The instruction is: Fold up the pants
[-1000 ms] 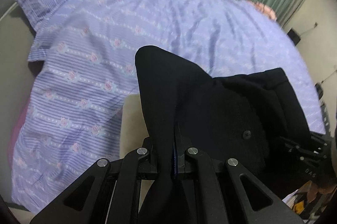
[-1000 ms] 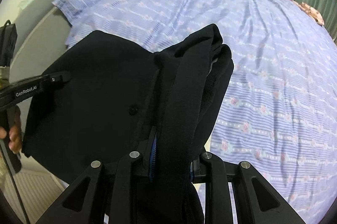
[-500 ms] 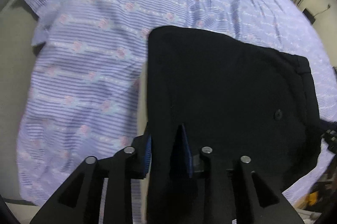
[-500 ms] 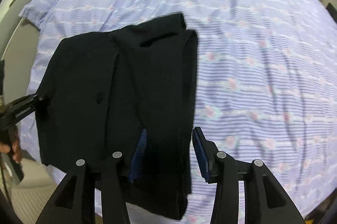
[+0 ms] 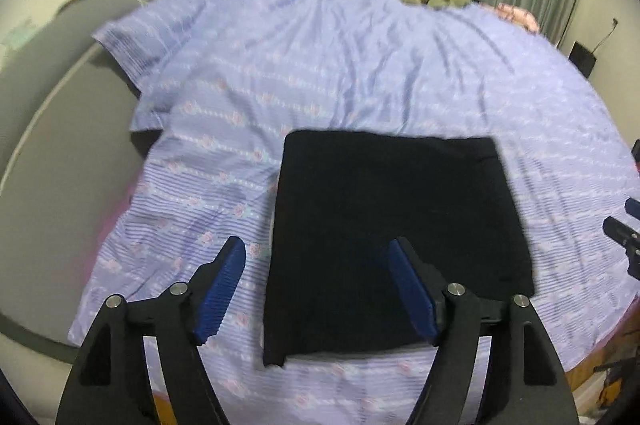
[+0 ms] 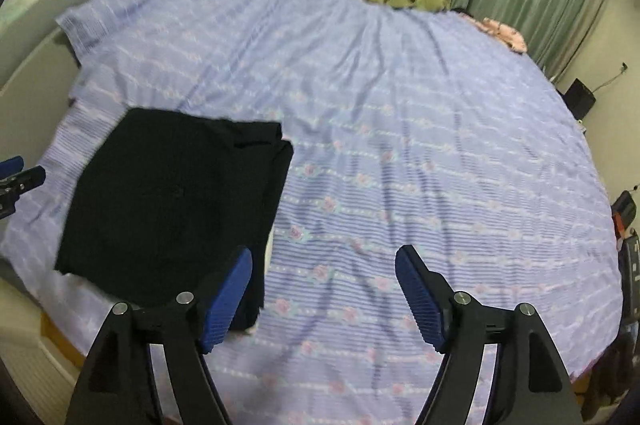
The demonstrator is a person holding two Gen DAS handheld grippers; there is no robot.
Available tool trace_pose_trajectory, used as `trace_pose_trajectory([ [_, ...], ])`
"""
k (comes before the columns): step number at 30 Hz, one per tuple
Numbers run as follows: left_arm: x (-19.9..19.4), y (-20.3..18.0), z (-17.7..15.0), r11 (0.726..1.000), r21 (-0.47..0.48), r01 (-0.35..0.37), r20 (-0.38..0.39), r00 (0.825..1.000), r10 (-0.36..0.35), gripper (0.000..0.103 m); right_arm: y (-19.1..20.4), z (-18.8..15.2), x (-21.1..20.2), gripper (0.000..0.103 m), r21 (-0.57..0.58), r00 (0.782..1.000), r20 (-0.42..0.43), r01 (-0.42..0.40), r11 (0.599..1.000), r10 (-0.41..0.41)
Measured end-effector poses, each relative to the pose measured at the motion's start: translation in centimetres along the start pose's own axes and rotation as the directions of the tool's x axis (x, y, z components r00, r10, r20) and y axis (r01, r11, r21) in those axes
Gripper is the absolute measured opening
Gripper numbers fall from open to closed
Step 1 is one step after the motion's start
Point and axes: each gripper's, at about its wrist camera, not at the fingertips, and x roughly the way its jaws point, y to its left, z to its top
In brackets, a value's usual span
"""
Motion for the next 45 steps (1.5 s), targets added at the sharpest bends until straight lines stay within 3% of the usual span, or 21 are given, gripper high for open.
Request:
trace_pose_trajectory([
  [1, -1.1, -0.5, -0.2, 1.0, 0.002, -0.006, 0.013, 1.0, 0.006, 0.084, -0.6, -0.3, -1.1, 0.078, 0.004, 1.0, 0.016, -0.006, 1.0, 0.006],
  [9, -11.8, -7.4, -3.0, 0.999, -0.007, 0.037, 0.142, 0.989, -0.036, 0.097, -6.2, -3.9, -9.7, 0.087, 0.038, 0.991, 0.127, -0.041, 0.998, 0.036],
  [16, -18.2, -13.8, -5.6, 0.995, -0.05, 0.089, 0.191, 0.979, -0.078, 0.102, -10.6, -7.5, -16.2, 0.088, 0.061, 0.98, 0.195, -0.056, 0.997, 0.043],
  [22, -22.9, -20.3, -8.1, 0.99, -0.01, 0.142, 0.228, 0.964, -0.136, 0.103, -14.7, -10.8, -20.9, 0.088, 0.071, 0.967, 0.252, -0.071, 0.995, 0.051],
  [34, -28.2, -28.7, -10.9, 0.987, 0.044, 0.154, 0.28, 0.947, -0.16, 0.103, -21.2, -16.7, -26.1, 0.088, 0.104, 0.954, 0.299, -0.042, 0.994, 0.009],
  [45, -29.9, -32.0, -12.0, 0.983, 0.108, 0.146, 0.289, 0.942, -0.172, 0.103, -23.2, -19.0, -28.0, 0.088, 0.163, 0.949, 0.314, -0.044, 0.986, -0.009],
])
